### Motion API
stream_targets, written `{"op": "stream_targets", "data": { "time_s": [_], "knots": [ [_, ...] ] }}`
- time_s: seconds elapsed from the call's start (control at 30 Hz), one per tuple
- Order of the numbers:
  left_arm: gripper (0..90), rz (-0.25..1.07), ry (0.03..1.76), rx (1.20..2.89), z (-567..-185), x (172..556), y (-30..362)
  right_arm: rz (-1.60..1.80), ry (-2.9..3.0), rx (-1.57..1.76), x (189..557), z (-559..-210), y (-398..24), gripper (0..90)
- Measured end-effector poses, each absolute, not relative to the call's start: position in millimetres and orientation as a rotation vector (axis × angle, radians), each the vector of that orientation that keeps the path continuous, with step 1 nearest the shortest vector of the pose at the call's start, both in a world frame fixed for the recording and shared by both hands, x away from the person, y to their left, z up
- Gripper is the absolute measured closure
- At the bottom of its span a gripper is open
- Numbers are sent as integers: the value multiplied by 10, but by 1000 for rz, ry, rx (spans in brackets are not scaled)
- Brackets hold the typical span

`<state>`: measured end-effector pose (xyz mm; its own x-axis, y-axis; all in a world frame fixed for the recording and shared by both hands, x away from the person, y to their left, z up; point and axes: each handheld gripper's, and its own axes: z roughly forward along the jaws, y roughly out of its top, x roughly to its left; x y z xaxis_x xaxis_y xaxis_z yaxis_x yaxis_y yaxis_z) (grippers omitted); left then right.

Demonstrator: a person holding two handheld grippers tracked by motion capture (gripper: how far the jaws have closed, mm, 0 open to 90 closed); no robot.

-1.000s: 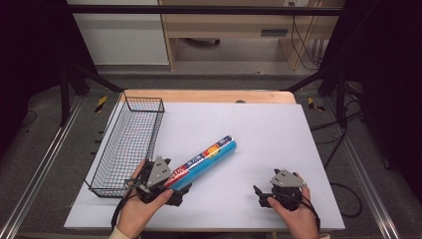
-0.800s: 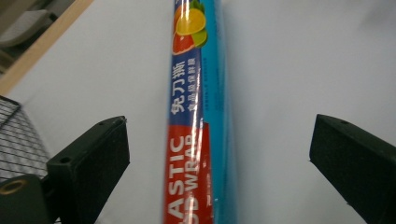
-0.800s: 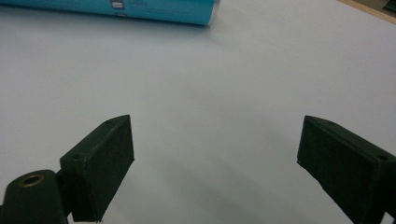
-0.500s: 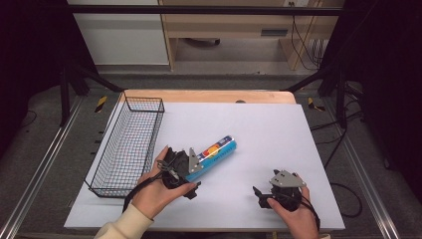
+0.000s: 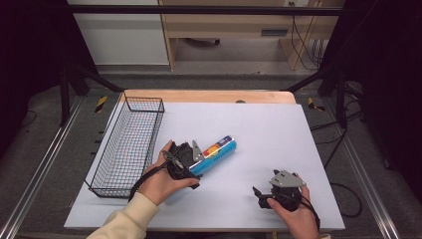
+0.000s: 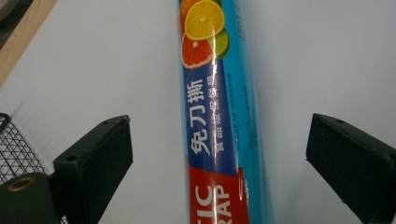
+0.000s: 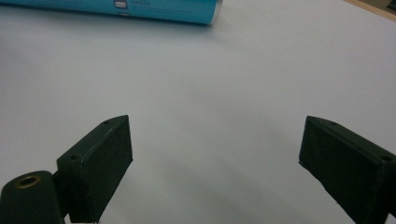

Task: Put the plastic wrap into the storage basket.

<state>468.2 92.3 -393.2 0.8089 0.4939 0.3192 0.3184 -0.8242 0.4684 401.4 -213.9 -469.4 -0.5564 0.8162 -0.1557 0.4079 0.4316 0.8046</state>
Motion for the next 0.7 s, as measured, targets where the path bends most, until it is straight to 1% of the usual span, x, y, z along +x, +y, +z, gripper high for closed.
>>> {"op": "stream_targets", "data": {
  "time_s": [0.1,0.23,0.27,0.7],
  "knots": [
    [73,619,606,2609,-3993,4744,876,1005,2152,1026,4013,-4693,-2135,100],
    [90,656,602,2630,-4066,4810,787,1005,2153,1025,4014,-4691,-2135,99],
    [98,682,614,2660,-4110,4840,731,1002,2160,1022,4015,-4696,-2135,98],
    [205,684,626,2771,-4349,4957,532,1018,2169,1021,4008,-4694,-2120,97]
  ]
}}
